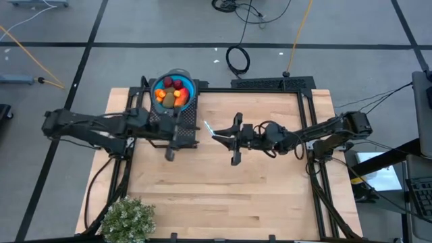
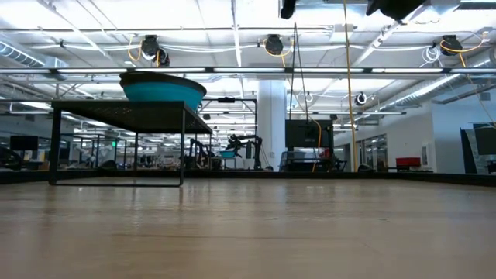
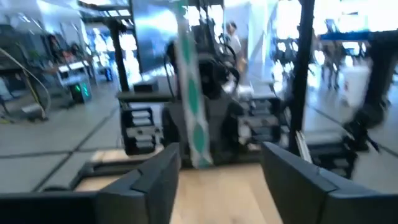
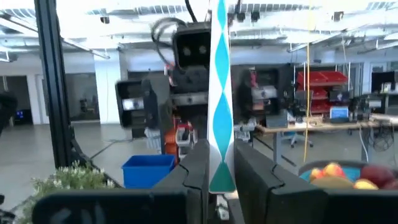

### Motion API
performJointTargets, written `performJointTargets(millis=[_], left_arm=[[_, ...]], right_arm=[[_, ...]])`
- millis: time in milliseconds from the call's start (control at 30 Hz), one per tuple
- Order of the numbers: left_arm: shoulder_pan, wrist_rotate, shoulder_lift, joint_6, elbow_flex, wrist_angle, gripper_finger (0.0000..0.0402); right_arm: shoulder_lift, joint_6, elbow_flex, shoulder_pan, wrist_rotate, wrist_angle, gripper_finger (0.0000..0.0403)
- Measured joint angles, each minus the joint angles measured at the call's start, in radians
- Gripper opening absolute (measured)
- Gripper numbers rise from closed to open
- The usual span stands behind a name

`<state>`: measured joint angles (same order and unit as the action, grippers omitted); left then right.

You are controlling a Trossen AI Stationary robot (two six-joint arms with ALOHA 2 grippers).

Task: Pick & Place Fruit
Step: Put the blue knife on the shelf

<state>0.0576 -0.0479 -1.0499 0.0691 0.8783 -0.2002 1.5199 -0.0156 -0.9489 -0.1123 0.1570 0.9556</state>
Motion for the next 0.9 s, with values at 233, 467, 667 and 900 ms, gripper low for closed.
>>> performJointTargets(millis=[233, 467, 667, 900], left_arm=[[-0.043, 0.023, -0.115, -0.117, 0.000, -0.260, 0.0269], [-0.049, -0.009, -0.168, -0.193, 0.000, -0.355, 0.0261], [-0.050, -0.030, -0.191, -0.215, 0.000, -0.403, 0.0258], [-0.073, -0.031, -0.190, -0.254, 0.000, -0.431, 0.0256]], right_arm=[[0.000, 0.032, 0.000, 0.002, 0.000, -0.002, 0.0041], [-0.001, 0.054, 0.000, 0.021, 0.002, 0.005, 0.0041], [-0.001, 0.054, 0.000, 0.034, -0.002, 0.004, 0.0041], [-0.001, 0.054, -0.001, 0.034, -0.003, -0.002, 0.0041]])
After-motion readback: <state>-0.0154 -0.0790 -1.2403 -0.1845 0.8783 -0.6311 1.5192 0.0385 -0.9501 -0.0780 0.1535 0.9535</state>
